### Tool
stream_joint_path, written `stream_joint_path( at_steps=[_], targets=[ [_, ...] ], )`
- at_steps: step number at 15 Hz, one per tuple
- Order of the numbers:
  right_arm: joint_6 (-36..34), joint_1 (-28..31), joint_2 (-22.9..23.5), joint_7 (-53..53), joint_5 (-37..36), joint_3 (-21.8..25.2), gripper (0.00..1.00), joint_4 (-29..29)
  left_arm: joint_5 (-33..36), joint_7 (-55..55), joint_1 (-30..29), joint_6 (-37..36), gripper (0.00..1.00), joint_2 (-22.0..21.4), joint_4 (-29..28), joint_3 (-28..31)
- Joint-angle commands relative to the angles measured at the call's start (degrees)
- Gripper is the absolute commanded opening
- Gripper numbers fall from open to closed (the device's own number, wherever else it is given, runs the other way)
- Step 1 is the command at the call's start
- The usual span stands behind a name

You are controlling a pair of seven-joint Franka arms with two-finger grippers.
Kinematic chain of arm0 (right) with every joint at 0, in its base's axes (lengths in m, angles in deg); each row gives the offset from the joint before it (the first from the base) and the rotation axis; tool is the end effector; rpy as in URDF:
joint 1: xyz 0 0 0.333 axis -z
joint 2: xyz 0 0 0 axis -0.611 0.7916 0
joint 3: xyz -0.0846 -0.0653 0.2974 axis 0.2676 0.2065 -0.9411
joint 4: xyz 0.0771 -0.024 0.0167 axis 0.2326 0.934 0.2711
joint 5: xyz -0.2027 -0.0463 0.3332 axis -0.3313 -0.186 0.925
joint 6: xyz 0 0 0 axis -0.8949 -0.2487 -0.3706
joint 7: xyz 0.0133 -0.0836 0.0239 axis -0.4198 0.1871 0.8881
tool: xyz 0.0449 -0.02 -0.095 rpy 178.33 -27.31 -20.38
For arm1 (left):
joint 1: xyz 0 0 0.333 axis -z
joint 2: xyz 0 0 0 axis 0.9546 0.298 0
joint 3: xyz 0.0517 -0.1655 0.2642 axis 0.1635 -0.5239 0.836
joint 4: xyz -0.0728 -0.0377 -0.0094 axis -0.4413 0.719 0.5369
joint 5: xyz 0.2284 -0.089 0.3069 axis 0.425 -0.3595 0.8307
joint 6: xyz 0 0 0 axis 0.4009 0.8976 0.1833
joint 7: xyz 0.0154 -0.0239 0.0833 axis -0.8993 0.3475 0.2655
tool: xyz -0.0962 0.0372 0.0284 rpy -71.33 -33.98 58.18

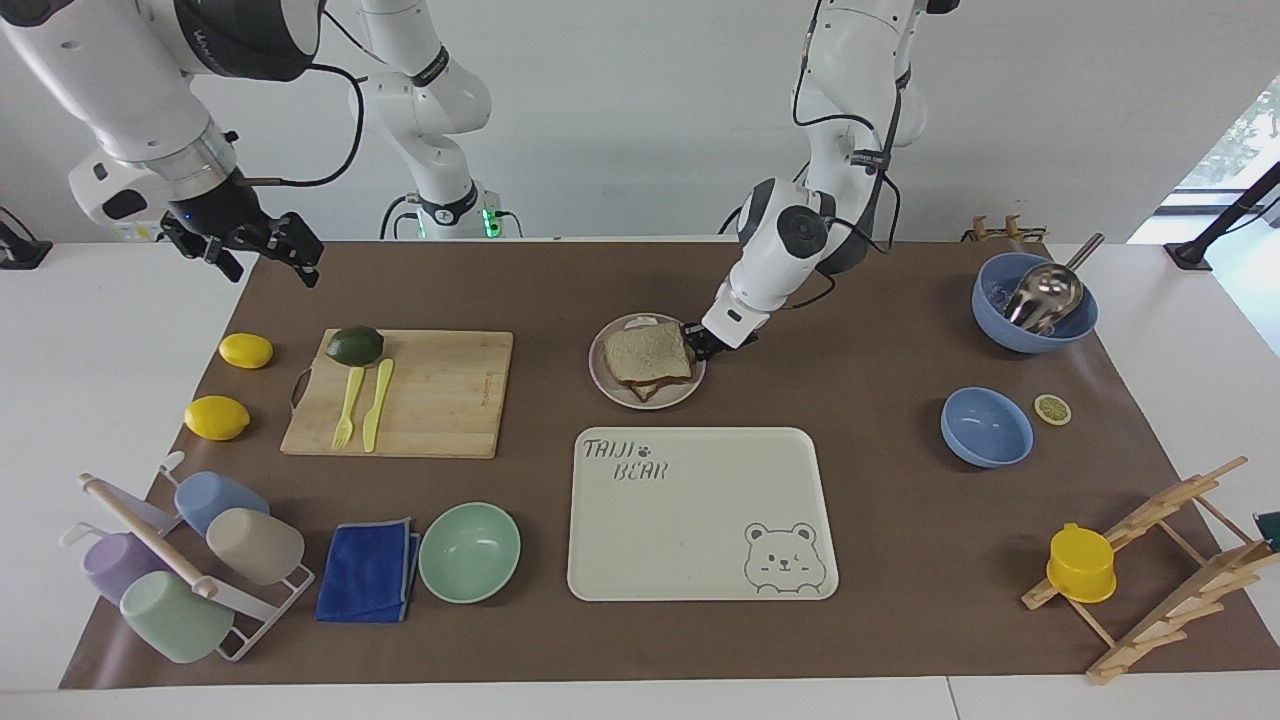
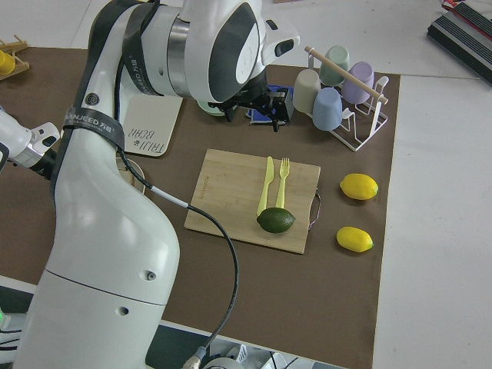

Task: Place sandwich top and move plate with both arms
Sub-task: 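Grasp the white plate rim with the left gripper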

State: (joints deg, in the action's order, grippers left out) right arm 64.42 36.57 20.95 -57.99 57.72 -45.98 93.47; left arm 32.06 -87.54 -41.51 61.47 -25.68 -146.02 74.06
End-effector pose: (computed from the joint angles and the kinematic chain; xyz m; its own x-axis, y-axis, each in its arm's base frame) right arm 0.5509 -0.0587 0.6121 0.9895 -0.1260 -0.0713 -0.1266 -0.9919 -0.0043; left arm 0.4362 -0.3135 0.3097 0.9856 0.0429 -0.1633 0.0821 -0.9669 0.2417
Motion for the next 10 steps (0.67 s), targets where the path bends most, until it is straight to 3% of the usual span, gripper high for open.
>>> stream_joint_path(
  at_steps=[1, 10],
  targets=[
    [-0.1, 0.0, -1.0, -0.6, 1.2, -0.2, 1.00, 1.2, -0.9, -0.3, 0.8, 1.5, 0.00, -0.8, -1.6, 0.7],
    [-0.1, 0.0, -1.0, -0.6, 1.2, -0.2, 1.00, 1.2, -0.9, 2.0, -0.2, 0.4, 0.00, -1.0, -0.8, 0.7]
  ],
)
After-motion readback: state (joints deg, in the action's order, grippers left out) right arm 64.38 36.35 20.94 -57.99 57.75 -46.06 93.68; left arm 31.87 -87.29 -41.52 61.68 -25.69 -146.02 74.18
